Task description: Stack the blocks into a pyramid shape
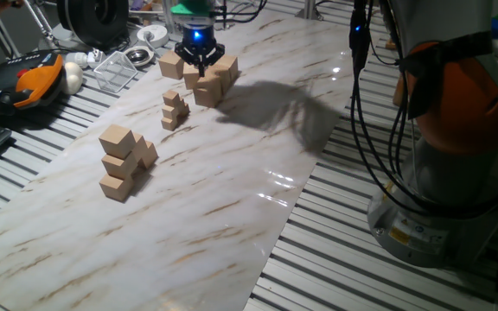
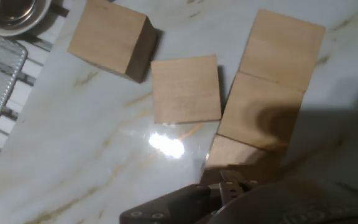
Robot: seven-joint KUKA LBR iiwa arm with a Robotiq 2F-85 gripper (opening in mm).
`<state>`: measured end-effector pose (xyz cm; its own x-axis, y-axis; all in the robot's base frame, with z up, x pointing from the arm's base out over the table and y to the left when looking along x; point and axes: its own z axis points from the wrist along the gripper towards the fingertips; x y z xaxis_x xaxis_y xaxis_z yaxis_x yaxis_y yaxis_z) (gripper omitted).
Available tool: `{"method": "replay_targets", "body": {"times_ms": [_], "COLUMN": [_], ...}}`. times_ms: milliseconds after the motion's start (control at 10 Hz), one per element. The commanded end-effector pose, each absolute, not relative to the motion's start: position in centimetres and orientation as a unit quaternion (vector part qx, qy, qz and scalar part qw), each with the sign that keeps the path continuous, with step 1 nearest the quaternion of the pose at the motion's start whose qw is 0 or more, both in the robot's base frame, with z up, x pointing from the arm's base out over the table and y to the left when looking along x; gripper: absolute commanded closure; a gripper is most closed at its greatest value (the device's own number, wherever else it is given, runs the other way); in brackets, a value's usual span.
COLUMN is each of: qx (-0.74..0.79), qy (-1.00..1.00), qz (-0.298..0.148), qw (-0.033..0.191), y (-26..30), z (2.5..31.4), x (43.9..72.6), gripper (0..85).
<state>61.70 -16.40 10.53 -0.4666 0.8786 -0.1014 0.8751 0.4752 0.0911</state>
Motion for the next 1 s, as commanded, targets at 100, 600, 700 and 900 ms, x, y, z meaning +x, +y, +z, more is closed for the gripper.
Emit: {"method": "replay_targets", "body": {"times_ms": [100,600,700,900], "qx": [0.520,0.515,0.500,0.464], "qy": [0.851,0.854,0.863,0.884], "qz": [0.018,0.020,0.019,0.011], "qw": [0.066,0.071,0.067,0.053], "y": [-17.4,-17.5,-17.5,-17.7], "z": [10.2,10.4,10.9,12.1], "x": [61.3,61.2,61.2,61.0], "gripper": [68.0,17.0,51.0,85.0]}}
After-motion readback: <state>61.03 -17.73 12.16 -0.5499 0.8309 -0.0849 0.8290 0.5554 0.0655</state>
